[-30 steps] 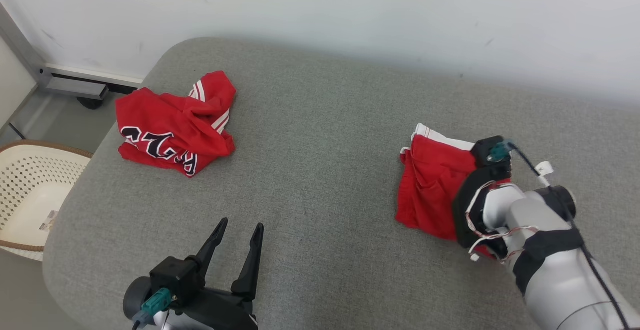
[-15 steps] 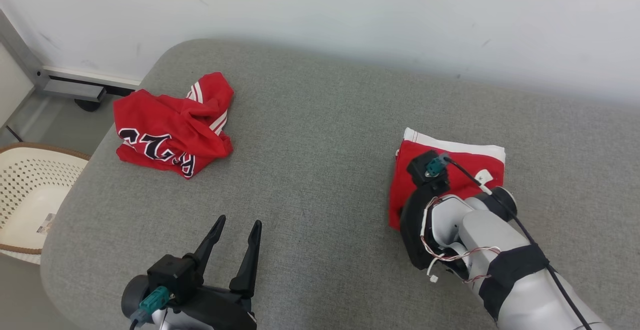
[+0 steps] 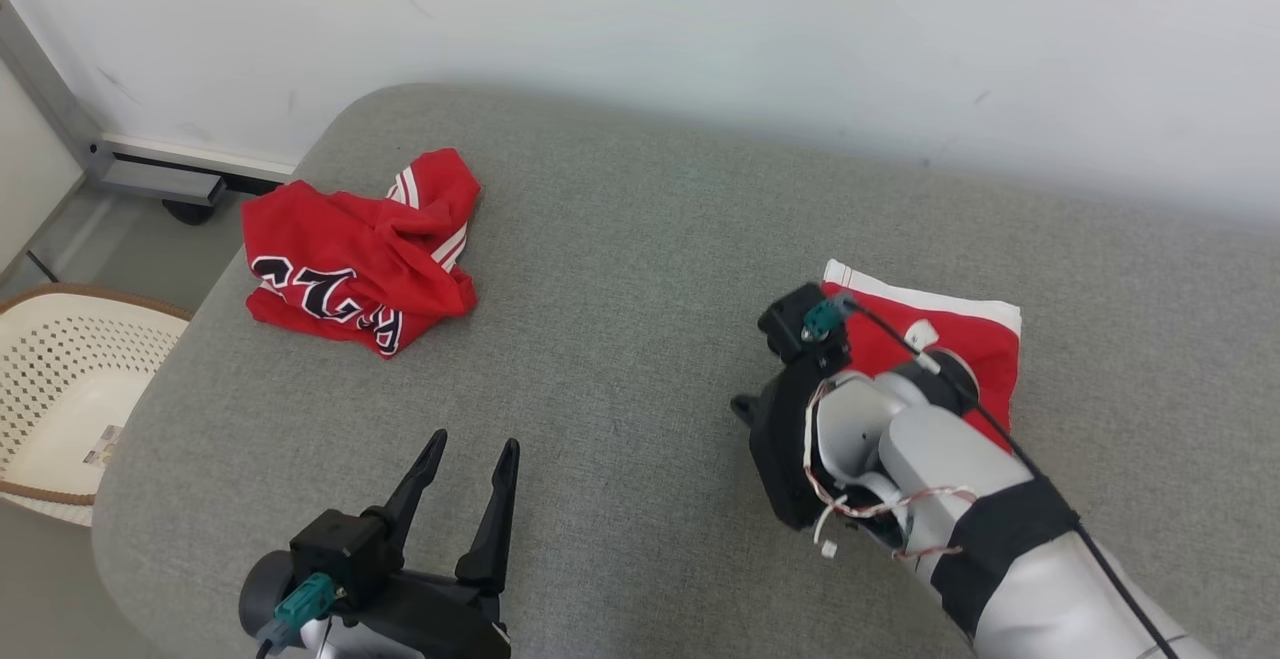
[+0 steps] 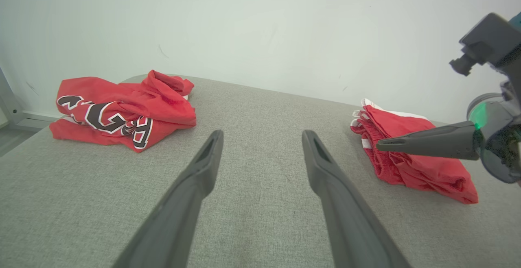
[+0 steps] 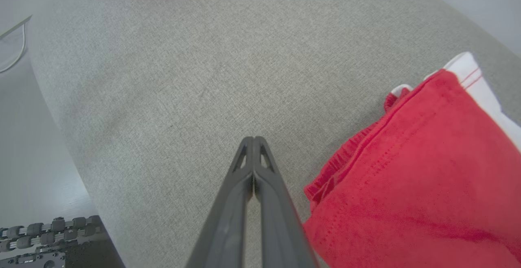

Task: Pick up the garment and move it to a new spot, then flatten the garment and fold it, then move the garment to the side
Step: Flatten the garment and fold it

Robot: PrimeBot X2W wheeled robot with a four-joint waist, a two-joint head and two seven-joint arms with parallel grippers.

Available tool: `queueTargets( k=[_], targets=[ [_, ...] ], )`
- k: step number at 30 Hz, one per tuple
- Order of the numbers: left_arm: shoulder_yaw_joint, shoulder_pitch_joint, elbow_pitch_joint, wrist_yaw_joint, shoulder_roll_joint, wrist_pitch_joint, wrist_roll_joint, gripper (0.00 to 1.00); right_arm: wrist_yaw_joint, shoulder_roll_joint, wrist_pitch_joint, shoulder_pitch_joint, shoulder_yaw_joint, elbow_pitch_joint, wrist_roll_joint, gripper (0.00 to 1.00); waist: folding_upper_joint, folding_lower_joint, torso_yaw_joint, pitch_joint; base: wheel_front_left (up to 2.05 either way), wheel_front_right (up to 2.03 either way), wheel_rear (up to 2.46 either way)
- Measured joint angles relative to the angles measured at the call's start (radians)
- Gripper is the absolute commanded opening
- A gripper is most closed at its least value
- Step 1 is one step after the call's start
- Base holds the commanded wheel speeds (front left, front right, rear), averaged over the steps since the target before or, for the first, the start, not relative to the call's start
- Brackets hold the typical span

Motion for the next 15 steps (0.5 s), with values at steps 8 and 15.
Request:
queueTargets(
  k=[8,15],
  targets=[
    [0.01,0.011,-0.008,0.007,0.009,0.0,0.0,1.0,0.0,0.0,0.027,-0.053,-0.116,-0.01,-0.055,1.0,0.0,0.0,-0.02,-0.011,0.0,0.0,0.0],
    [0.007,0.021,-0.013,0.011,0.016,0.0,0.0,1.0,0.0,0.0,0.096,-0.062,-0.323,0.01,-0.208,1.0,0.0,0.0,-0.05,-0.017,0.0,0.0,0.0]
  ],
)
